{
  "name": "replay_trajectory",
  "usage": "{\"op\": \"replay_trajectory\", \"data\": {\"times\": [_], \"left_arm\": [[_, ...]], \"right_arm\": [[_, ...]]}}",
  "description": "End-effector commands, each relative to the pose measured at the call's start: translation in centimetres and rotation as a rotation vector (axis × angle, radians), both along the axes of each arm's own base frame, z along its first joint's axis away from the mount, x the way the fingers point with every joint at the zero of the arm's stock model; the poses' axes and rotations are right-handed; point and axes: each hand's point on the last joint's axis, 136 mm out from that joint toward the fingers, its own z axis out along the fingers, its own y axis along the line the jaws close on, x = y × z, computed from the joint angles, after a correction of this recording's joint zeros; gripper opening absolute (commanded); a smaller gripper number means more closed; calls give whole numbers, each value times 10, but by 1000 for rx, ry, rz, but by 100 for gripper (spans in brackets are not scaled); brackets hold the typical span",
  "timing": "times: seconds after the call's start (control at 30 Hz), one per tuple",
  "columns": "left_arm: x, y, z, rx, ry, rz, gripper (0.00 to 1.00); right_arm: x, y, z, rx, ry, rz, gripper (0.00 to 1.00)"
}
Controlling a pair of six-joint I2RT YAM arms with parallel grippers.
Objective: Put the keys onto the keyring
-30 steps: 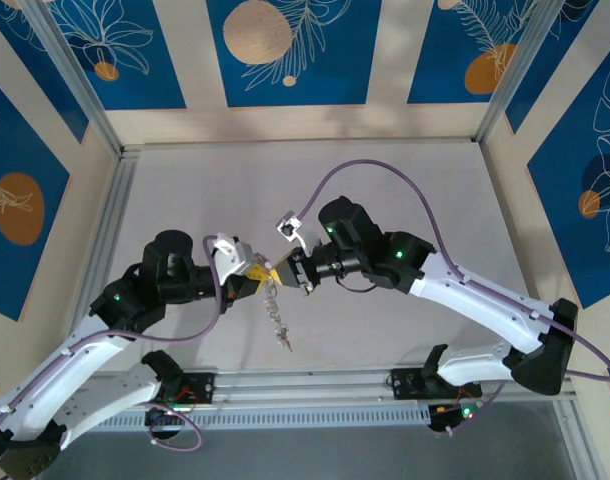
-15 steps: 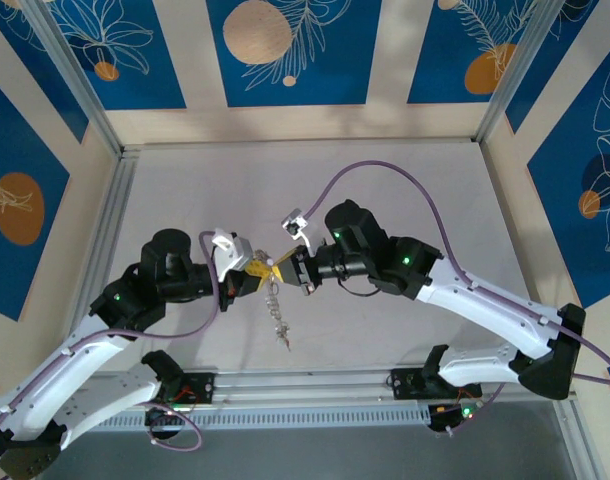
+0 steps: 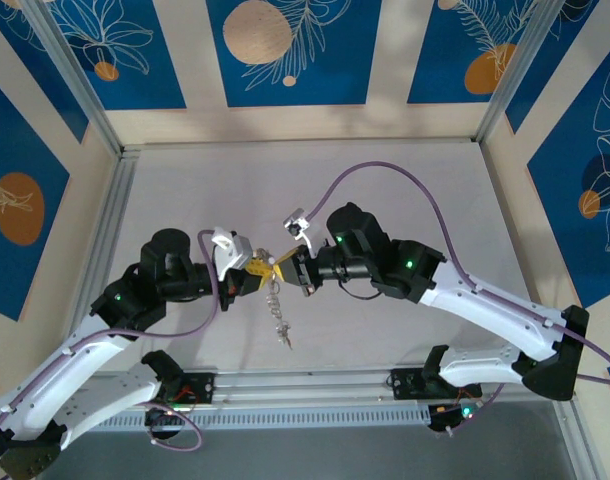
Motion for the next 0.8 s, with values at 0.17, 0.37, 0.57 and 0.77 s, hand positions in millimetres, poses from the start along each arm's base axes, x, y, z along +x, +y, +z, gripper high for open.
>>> {"op": "replay_trajectory", "data": {"times": [0.17,0.37,0.57,0.77], "left_arm": [[-32,-8,42,-145,-71,-174,0],[-34,-10,46,-161,-70,-192,0],[-35,-10,48,-169,-72,-200,0],[-36,-11,51,-180,-76,-207,0]], "right_arm": [[22,-8,-15,-52,-41,-104,0],[27,-12,-17,-72,-51,-141,0],[31,-14,-24,-104,-45,-166,0],[30,-13,-26,-110,-41,-160,0]]}}
